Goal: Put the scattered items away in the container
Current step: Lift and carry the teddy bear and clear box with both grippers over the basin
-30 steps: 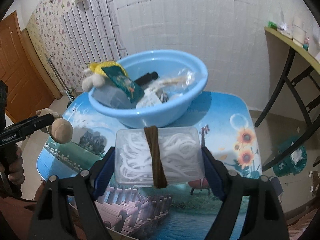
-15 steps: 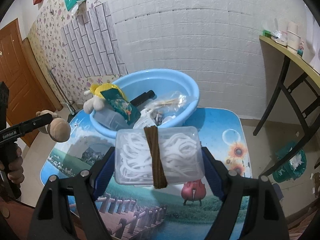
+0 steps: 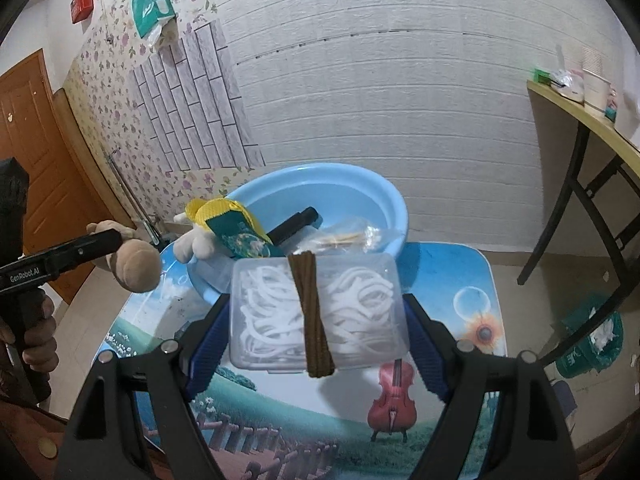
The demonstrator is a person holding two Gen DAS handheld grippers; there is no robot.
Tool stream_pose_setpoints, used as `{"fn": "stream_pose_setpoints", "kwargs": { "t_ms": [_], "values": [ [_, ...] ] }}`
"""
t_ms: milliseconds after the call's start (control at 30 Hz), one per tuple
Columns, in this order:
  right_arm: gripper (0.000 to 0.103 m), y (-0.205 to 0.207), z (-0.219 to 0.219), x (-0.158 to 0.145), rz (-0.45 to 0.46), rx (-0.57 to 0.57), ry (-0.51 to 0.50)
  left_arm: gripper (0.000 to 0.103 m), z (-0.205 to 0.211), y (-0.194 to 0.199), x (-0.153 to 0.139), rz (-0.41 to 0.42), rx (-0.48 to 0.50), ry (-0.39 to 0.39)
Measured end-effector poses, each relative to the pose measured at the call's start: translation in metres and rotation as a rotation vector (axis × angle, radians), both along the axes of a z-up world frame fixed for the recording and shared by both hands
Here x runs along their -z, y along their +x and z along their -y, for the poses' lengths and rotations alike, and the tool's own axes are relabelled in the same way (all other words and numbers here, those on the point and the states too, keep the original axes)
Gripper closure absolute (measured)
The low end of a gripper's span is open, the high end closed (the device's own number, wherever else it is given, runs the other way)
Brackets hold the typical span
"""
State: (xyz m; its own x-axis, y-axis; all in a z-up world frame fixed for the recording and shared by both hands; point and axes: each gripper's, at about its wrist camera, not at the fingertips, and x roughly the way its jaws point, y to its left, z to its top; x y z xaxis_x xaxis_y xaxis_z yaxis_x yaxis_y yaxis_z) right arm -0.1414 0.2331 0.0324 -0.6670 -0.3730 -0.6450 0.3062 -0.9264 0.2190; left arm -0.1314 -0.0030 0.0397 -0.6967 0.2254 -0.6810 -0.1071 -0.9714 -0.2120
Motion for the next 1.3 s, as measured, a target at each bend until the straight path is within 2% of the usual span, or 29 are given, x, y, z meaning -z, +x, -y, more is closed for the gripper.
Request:
{"fn": "stream_pose_setpoints", "kwargs": {
  "t_ms": [533, 767, 1067, 1300],
  "values": [
    [0.021, -0.045, 0.014, 0.009, -0.008, -0.036, 0.007, 0.022, -0.028, -0.064, 0.002, 0.02, 0.084, -0.022],
    [0.021, -0.063, 0.013, 0.014, -0.008, -0.032, 0.0, 0.022, -0.045, -0.083, -0.006, -0.007, 0.118, -0.049],
    [0.021, -0.068, 0.012, 0.018, 0.011, -0.036, -0.009, 0.022, -0.059, -0.089, -0.016, -0.037, 0.148, -0.038],
    [0.021, -0.067, 0.009, 0.01, -0.012, -0.03, -0.028, 0.021, -0.065, -0.091, -0.029, -0.074, 0.159, -0.046]
  ]
}}
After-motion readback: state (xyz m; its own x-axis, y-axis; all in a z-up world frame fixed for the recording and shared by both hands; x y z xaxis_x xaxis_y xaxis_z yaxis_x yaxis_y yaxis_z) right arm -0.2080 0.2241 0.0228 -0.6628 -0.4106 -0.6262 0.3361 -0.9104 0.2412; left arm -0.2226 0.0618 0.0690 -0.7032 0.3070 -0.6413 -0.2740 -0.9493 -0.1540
